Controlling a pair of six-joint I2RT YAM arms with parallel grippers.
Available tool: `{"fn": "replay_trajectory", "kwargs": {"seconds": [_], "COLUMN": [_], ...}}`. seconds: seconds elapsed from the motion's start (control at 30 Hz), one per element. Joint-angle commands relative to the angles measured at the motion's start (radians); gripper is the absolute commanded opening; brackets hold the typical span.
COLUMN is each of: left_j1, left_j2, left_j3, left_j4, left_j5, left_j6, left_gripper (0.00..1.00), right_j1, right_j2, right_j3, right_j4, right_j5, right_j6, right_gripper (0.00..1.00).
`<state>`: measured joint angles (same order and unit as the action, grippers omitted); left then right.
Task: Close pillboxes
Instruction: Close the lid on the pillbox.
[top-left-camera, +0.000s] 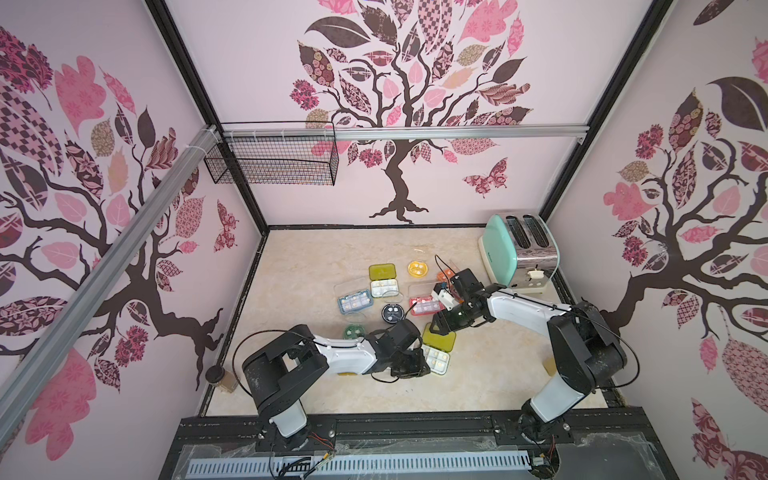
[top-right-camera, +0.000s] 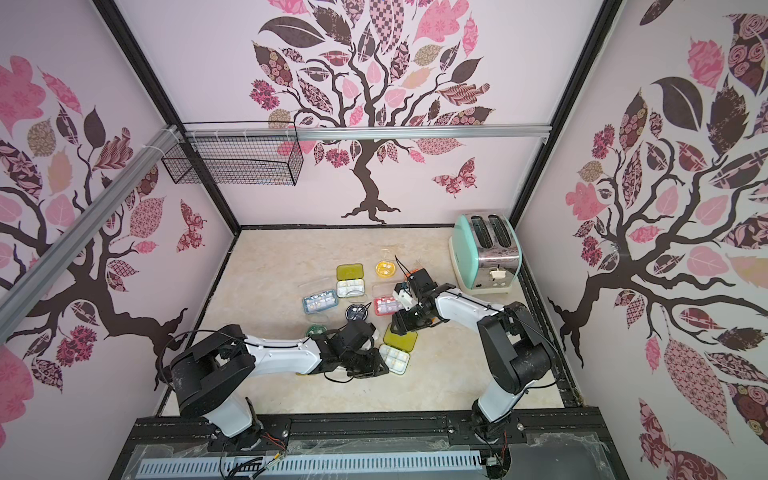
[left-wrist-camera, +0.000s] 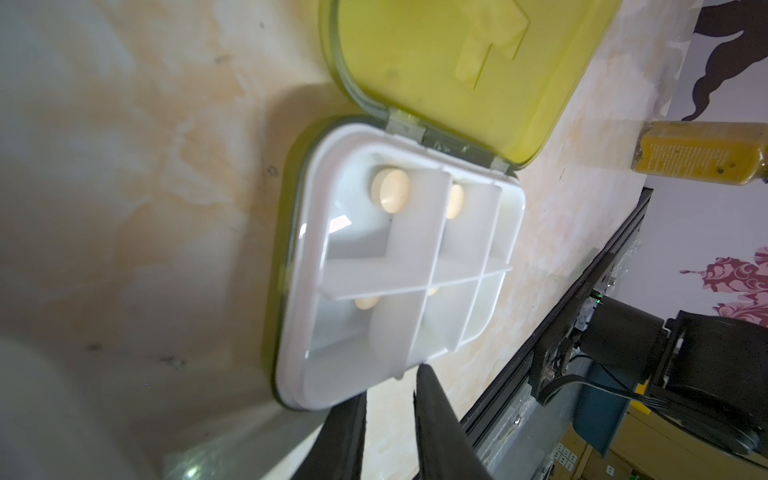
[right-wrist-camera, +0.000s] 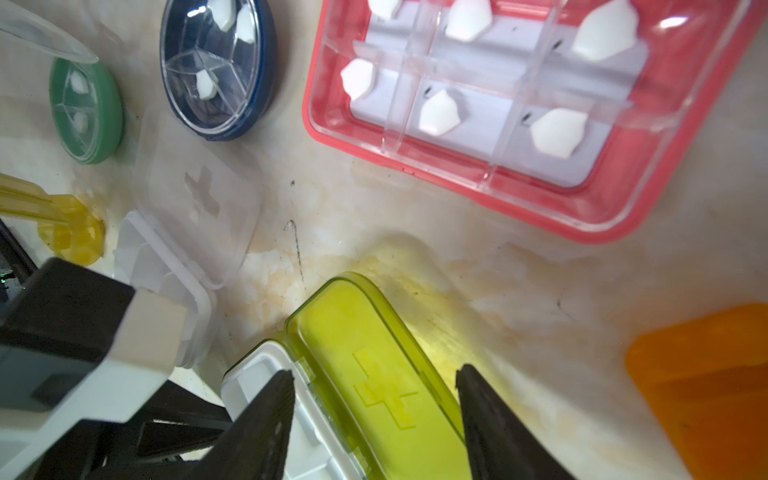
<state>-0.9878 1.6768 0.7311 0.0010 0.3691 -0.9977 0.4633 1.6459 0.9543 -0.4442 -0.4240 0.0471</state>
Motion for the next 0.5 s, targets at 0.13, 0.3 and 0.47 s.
{"fn": "replay_trajectory", "kwargs": {"seconds": [0.13, 0.3, 0.47], "left_j1": [0.012, 0.015, 0.015], "left_j2": [0.029, 0.033, 0.035], "left_j3": [-0.007, 0.005, 0.017], "left_j4": [-0.004, -0.001, -0.001], "left_j5": [-0.054, -0.061, -0.068], "left_j6": [-0.002, -0.002, -0.005], "left_gripper": [0.25, 0.25, 0.25], "right_j1": [0.006, 0.006, 0.006], "right_j2": [-0.067, -0.089, -0.158], "right_j3": [-0.019, -0.032, -0.055], "right_j4": [-0.068, -0.068, -0.062], "right_j5": [-0.081, -0.099, -0.120], "right_j6": [0.003, 0.016, 0.039], "right_gripper": [0.65, 0.64, 0.64]}}
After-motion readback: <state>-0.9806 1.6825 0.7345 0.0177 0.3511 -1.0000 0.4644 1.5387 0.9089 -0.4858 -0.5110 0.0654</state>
